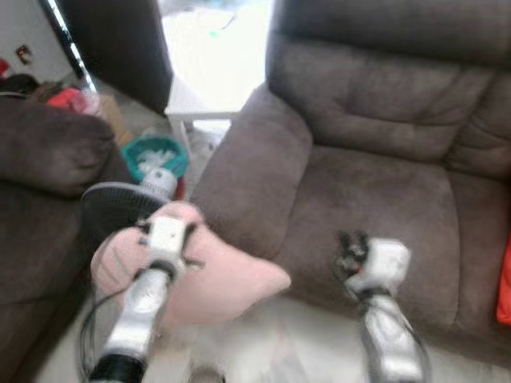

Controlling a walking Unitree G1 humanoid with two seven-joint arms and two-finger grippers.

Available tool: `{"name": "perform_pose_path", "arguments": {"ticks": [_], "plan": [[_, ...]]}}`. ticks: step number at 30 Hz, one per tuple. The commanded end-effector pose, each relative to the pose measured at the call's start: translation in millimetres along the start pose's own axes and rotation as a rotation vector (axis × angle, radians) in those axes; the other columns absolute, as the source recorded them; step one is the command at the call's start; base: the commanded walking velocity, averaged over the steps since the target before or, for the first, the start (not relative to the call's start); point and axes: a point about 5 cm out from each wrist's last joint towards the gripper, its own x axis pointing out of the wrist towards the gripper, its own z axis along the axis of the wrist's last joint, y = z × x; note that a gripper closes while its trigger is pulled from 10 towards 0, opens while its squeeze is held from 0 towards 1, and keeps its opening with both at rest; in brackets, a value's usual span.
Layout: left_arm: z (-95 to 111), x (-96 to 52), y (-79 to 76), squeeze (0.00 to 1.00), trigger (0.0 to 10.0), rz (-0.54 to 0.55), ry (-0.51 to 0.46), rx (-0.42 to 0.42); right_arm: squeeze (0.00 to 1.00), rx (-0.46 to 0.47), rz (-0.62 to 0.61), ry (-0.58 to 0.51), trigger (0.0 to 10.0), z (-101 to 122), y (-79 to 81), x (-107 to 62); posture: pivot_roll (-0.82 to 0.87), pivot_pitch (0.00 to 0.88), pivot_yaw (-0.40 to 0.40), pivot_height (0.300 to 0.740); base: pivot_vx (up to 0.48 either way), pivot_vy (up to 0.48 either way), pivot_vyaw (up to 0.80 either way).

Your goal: Move the pillow to the sofa from floor

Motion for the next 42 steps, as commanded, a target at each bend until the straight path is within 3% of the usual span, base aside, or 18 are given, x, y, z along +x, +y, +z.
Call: {"name": "perform_pose_path", "arguments": {"ticks": [1,9,18,23,25,27,33,38,42], "plan": [[37.4,11.0,-10.1,0.00,10.0,-0.030,-0.170,-0.007,0.00,-0.015,-0.073,0.064,10.0,-13.0,-22.3,-13.7,0.11,0.047,0.015,0.740,0.000,0.000,0.00],[39.4,11.7,-11.5,0.00,10.0,-0.047,-0.175,-0.014,0.00,-0.018,-0.072,0.066,10.0,-12.8,-22.7,-13.5,0.11,0.045,0.014,0.740,-0.188,0.000,0.00],[40.9,11.6,-16.2,0.00,10.0,-0.079,-0.180,-0.025,0.00,-0.081,-0.055,0.185,10.0,-26.9,-26.5,-16.2,0.11,0.031,0.011,0.740,-0.264,0.000,0.00],[43.9,11.0,-21.3,0.00,10.0,-0.135,-0.186,-0.029,0.00,-0.192,-0.002,0.336,10.0,-45.1,-29.9,-23.4,0.11,0.031,0.004,0.740,-0.301,0.000,0.00],[42.4,8.6,-29.2,0.00,10.0,-0.248,-0.169,0.034,0.00,-0.261,0.043,0.482,10.0,-62.7,-32.5,-32.9,0.12,0.033,0.000,0.740,0.000,0.000,0.00],[41.1,7.7,-31.3,0.00,10.0,-0.284,-0.159,0.061,0.00,-0.275,0.060,0.528,10.0,-68.0,-32.9,-36.5,0.12,0.033,0.000,0.740,0.000,0.000,0.00],[41.0,8.2,-33.2,0.00,10.0,-0.321,-0.150,0.105,0.00,-0.332,0.177,0.638,10.0,-80.7,-29.5,-47.1,0.11,0.037,-0.002,0.740,0.000,0.000,0.00],[41.6,8.8,-34.5,0.00,10.0,-0.333,-0.149,0.111,0.00,-0.352,0.195,0.658,10.0,-81.6,-31.5,-47.3,0.11,0.038,-0.002,0.740,0.000,0.000,0.00],[41.9,8.4,-36.9,0.00,10.0,-0.367,-0.141,0.126,0.00,-0.423,0.270,0.708,10.0,-83.6,-32.8,-46.8,0.10,0.040,-0.004,0.740,0.000,0.000,0.00]]}}
